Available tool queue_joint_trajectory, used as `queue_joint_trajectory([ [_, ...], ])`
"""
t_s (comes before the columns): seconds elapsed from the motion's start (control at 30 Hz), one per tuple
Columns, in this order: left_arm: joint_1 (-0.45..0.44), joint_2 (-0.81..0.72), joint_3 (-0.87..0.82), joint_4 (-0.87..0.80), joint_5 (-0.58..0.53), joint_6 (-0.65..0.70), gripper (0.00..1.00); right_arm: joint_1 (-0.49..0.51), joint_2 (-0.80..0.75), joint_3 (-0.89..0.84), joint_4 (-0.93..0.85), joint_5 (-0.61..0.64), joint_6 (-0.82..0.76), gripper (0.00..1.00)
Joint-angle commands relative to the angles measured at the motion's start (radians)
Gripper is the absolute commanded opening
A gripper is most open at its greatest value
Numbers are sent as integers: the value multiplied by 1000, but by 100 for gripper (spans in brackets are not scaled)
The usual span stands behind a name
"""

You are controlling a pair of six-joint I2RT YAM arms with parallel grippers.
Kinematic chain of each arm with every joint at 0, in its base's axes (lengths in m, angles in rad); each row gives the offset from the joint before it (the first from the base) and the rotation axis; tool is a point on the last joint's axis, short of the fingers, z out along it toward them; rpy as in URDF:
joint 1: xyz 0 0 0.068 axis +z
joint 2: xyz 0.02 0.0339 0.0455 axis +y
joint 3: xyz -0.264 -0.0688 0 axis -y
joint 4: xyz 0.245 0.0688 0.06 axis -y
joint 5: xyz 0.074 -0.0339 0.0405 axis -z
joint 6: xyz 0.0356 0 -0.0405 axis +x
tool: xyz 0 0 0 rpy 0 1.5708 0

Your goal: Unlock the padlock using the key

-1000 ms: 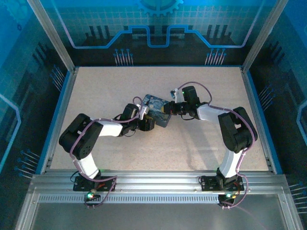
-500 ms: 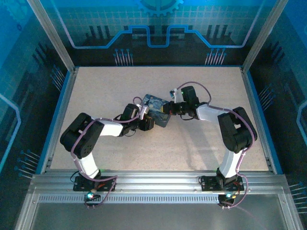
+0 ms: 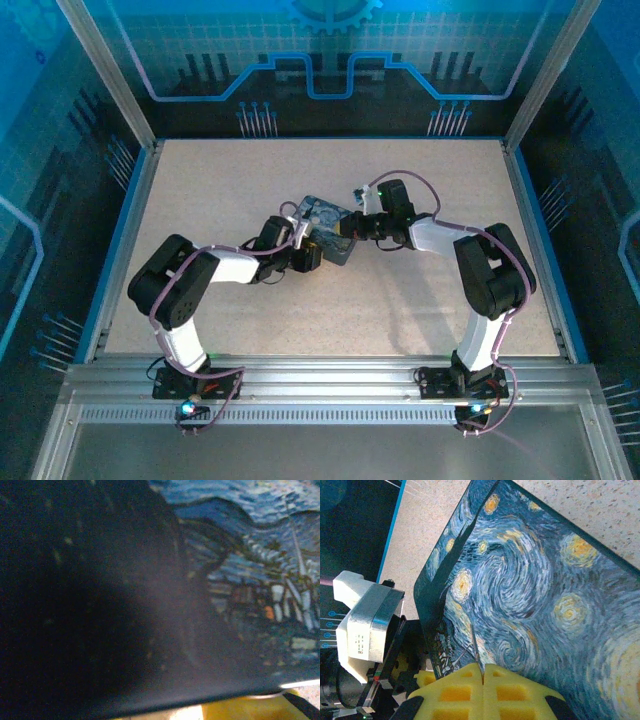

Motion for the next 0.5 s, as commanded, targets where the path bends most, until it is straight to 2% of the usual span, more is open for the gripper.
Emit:
queue_joint_trajectory([
  [0.0, -45, 31, 40, 9, 41, 16, 43, 34, 54, -15, -89, 33, -2, 0],
  [0.47, -57, 27, 49, 2, 28, 16, 36, 36, 53, -18, -87, 31, 2, 0],
])
